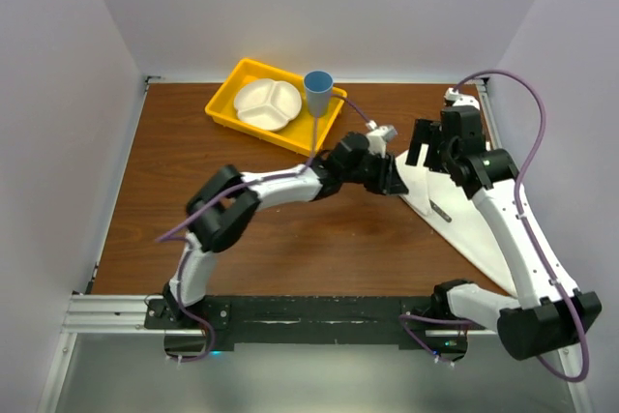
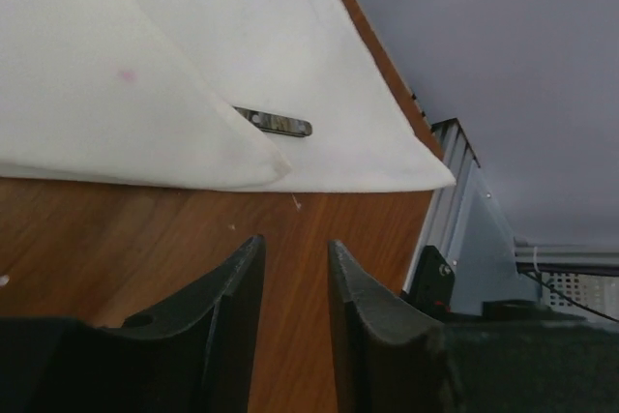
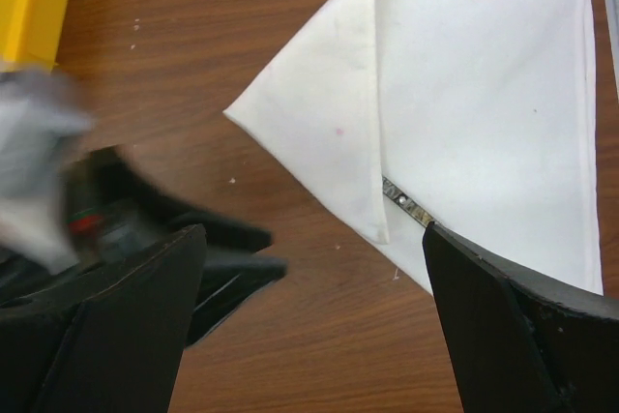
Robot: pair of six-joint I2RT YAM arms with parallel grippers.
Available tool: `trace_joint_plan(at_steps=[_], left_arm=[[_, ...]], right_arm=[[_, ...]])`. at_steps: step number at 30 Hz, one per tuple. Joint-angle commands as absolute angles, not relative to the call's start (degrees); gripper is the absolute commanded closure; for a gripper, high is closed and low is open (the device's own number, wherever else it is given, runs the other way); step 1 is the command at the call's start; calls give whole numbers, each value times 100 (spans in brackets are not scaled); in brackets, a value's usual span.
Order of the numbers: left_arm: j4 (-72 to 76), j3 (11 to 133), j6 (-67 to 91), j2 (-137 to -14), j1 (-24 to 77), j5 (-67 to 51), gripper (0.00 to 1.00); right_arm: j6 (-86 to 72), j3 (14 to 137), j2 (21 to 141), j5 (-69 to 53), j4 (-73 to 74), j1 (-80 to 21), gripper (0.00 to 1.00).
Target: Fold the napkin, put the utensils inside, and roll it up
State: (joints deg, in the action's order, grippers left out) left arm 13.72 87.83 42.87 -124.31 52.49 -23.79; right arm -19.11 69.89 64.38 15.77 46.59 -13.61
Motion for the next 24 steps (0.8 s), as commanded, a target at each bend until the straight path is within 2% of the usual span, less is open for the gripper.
trace_joint_plan(at_steps=[1, 4, 6, 7, 11, 16, 18, 19, 20, 21, 22, 24], left_arm=[[1240, 7824, 3999, -10751, 4757, -2390, 62], [829, 7068, 3649, -9724, 4379, -2707, 62], [337, 6761, 2975, -8897, 4202, -2655, 62], [-345, 6707, 2718, -8399, 4053, -2550, 62], [-1572, 6540, 1917, -7350, 3867, -1943, 63], [-2730, 6346, 1538, -6567, 3718, -1496, 63], [-2821, 6145, 1590, -6390, 3692, -942, 62], [-2934, 6117, 1600, -6303, 3657, -827, 62], [-3005, 6100, 1652, -6293, 3648, -583, 62], [-3093, 6161, 1713, -6293, 3630, -484, 62], [-3285, 6222, 1714, -6293, 3604, -405, 62], [-3532, 6519, 1705, -6337, 3603, -19, 62]], right_arm=[[-2214, 7268, 7081, 1900, 4606, -1283, 2], [-2512, 7208, 7635, 1846, 4465, -1257, 2], [-2697, 7137, 7909, 1872, 4342, -1213, 6], [-2907, 7172, 8041, 1916, 4411, -1187, 9], [-3497, 7085, 8603, 2039, 4736, -1169, 35], [-3877, 7207, 8701, 2135, 5072, -1055, 36], [-3692, 7190, 8692, 2284, 4835, -872, 45], [-3474, 7111, 8736, 2303, 4712, -774, 53], [-3359, 7102, 8806, 2207, 4563, -634, 66], [-3297, 7145, 8998, 2128, 4614, -363, 72], [-3209, 7224, 9113, 2075, 4649, -239, 75], [-3138, 7277, 9228, 2074, 4667, -28, 74]])
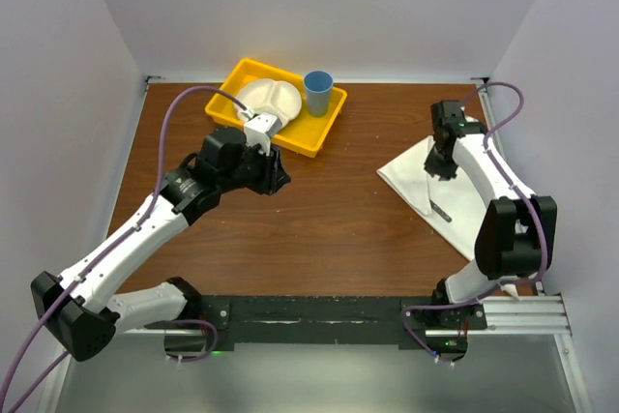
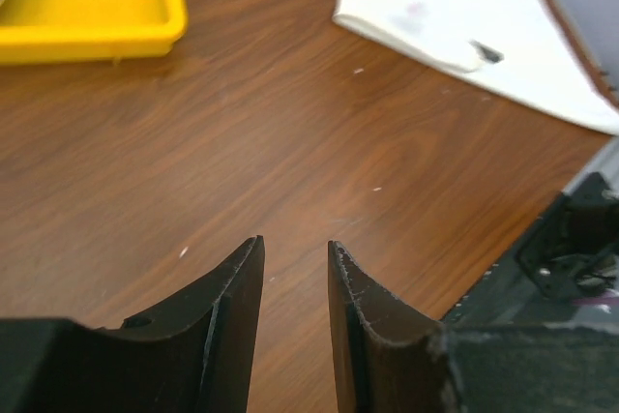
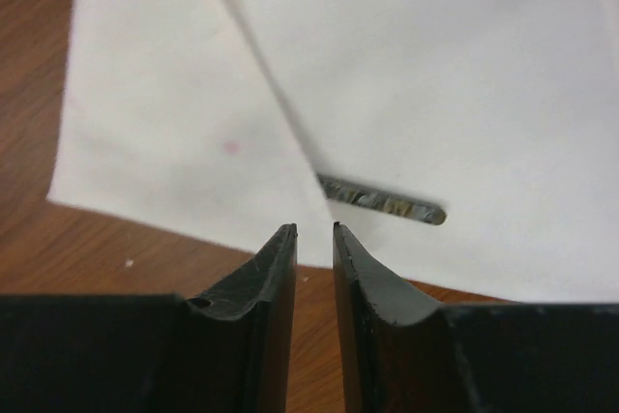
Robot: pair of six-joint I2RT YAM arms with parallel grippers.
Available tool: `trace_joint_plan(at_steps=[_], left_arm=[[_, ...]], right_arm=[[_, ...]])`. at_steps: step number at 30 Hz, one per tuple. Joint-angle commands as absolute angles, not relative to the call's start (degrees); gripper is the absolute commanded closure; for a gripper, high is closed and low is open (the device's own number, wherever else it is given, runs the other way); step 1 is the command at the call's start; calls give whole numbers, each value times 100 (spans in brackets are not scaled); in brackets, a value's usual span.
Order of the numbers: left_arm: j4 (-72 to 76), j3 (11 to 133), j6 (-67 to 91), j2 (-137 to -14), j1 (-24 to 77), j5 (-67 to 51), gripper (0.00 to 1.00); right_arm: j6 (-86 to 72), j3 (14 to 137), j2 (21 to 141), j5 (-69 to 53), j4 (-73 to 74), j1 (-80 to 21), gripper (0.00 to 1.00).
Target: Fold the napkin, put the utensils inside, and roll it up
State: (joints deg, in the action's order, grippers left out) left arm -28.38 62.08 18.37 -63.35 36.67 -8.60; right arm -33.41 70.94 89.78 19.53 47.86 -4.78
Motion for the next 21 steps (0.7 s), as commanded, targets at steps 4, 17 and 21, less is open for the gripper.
trace_joint_plan(at_steps=[4, 17, 21], left_arm=[[-3761, 6750, 1609, -6416, 3586, 404, 62], [-4271, 7760, 1591, -7365, 3542, 492, 60], [-4333, 8015, 1582, -7470, 3542, 492, 59]], right_arm=[[-2691, 7373, 9552, 2101, 4421, 246, 72], [-2311, 7278, 10116, 1706, 3895, 246, 67], [-2276, 7023, 10177, 1381, 3613, 246, 66]])
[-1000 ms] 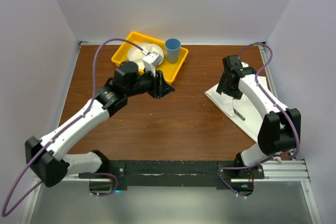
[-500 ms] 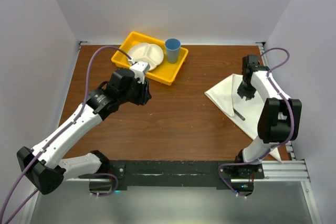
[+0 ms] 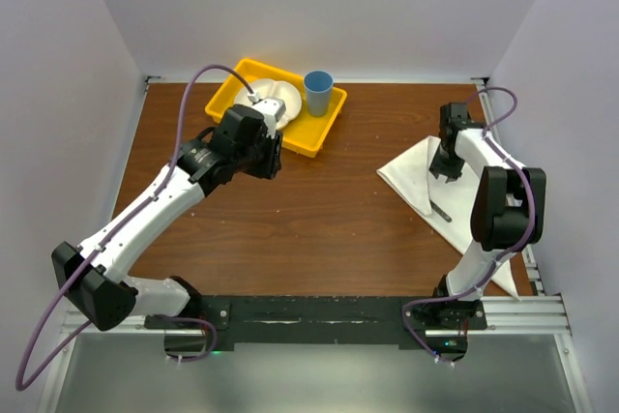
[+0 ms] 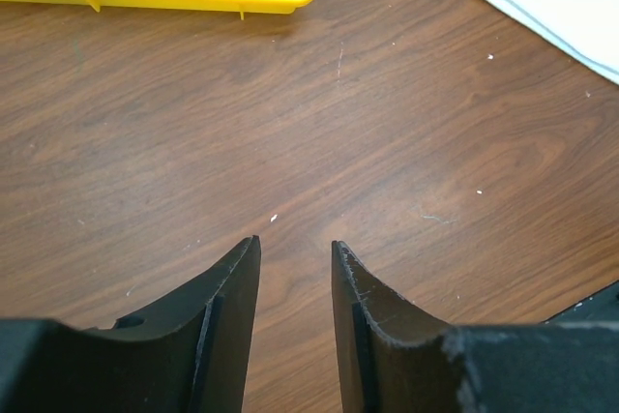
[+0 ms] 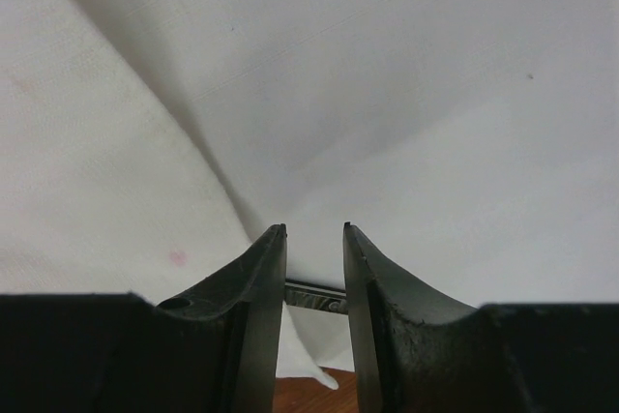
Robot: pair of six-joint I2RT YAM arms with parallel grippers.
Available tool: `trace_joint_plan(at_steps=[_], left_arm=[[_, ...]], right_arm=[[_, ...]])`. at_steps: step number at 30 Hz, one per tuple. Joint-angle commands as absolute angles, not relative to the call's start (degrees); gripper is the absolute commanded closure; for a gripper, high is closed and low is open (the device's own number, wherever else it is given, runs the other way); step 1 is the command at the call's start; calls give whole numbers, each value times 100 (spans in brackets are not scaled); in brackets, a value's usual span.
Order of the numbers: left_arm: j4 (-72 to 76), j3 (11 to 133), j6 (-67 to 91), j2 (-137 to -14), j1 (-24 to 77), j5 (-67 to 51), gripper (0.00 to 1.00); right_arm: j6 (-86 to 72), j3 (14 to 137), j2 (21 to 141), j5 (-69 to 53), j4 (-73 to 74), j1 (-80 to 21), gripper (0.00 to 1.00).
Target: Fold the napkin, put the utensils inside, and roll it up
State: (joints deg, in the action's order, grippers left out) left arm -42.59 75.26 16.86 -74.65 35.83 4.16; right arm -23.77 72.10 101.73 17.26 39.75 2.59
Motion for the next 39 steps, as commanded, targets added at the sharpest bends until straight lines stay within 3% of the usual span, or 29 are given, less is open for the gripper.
trace_joint_plan(at_steps=[1, 19, 26, 36, 39], left_arm=[[-4350, 8059, 1573, -7497, 3533, 475, 59], [-4544, 8394, 1608, -7550, 3533, 457, 59], [-4544, 8332, 1617, -7532, 3524, 466, 59], [-4491, 8279, 1503, -7585, 3524, 413, 59], [-4430, 8236, 1477, -7576, 3524, 369, 59]], right_arm=[[-2285, 6962, 10195, 1275, 3595, 246, 65], [-2382, 6759, 10591, 695, 3015, 167, 63], [-2592, 6943, 10915, 422, 2892, -315, 63], [-2786, 8426, 11777, 176, 3329, -1125, 63], [-2795, 8903, 11743, 176, 3847, -1143, 57]])
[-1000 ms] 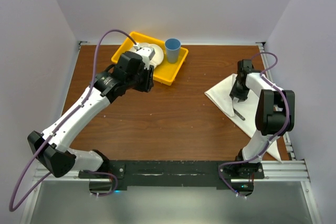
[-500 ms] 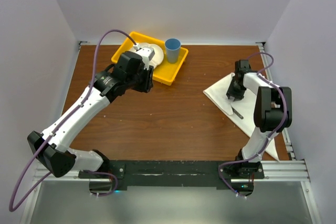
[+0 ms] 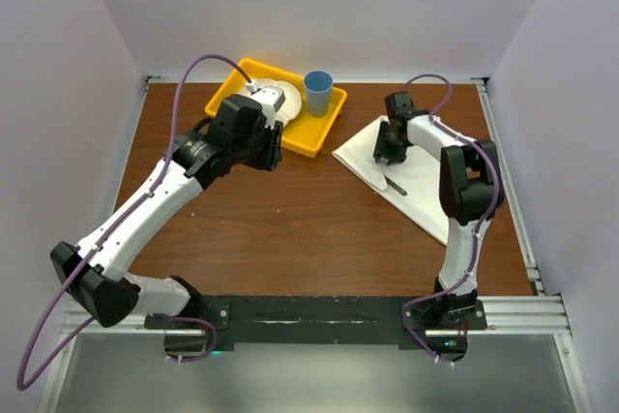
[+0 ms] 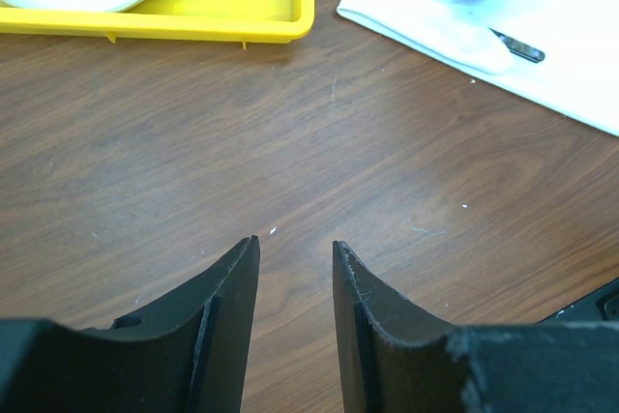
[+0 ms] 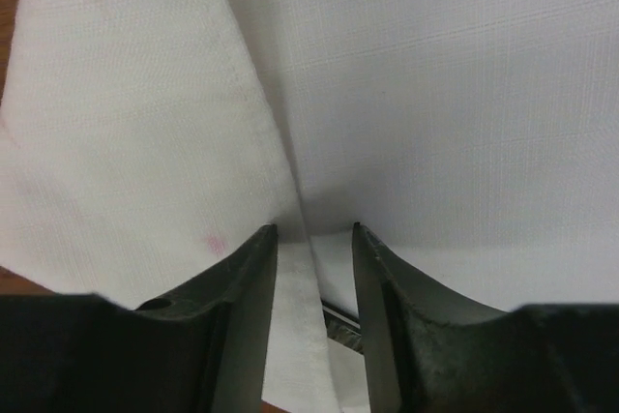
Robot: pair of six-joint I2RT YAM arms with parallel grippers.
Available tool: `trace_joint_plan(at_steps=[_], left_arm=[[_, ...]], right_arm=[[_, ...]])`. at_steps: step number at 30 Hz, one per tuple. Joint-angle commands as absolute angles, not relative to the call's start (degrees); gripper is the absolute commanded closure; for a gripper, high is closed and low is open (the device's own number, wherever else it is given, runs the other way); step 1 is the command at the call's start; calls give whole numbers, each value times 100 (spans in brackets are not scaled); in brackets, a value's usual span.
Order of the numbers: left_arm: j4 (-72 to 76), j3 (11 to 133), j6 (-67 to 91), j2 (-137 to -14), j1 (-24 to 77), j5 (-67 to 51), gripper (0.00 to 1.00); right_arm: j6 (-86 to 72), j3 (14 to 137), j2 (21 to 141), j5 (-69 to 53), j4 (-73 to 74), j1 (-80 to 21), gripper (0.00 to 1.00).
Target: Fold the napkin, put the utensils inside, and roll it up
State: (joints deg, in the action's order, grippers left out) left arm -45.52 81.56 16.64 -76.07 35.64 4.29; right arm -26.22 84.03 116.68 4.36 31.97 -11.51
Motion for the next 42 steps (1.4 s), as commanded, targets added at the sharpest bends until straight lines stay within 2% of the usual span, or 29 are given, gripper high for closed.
trace_joint_plan(at_steps=[1, 3, 7, 11, 14, 21, 23, 25, 30, 42], left_arm=[[-4412, 8209, 1468, -7567, 3516, 369, 59], [-4351, 8139, 1433, -7515, 3516, 352, 59], [-4359, 8095, 1319, -7418, 3524, 422, 58], [-4298, 7815, 1274, -7111, 3516, 431, 57], [-4158, 7411, 1310, -6769, 3516, 291, 56], [-4025, 6733, 1275, -6003, 3595, 421, 53], [-4052, 6732, 1239, -5942, 3638, 544, 52], [-4069, 6767, 1160, -5985, 3709, 650, 51], [-4078, 7013, 1090, -6240, 3806, 756, 51], [-4192, 7172, 1108, -6495, 3814, 800, 51]], right_arm=[[-2812, 8973, 11577, 202, 3937, -1143, 54], [-2874, 9123, 11418, 325, 4243, -1125, 46], [-3626, 8799, 10882, 220, 4701, -749, 42], [-4516, 7546, 9786, 229, 4992, -212, 27], [-4763, 6727, 9012, 307, 5202, 263, 25], [-5255, 5152, 7719, 939, 5457, 1273, 27], [-5458, 4782, 7586, 1256, 5668, 1502, 34], [-5563, 4528, 7392, 1414, 5713, 1810, 34], [-5634, 4254, 6996, 1477, 5616, 2293, 34], [-5502, 3806, 7093, 1318, 4852, 2689, 37]])
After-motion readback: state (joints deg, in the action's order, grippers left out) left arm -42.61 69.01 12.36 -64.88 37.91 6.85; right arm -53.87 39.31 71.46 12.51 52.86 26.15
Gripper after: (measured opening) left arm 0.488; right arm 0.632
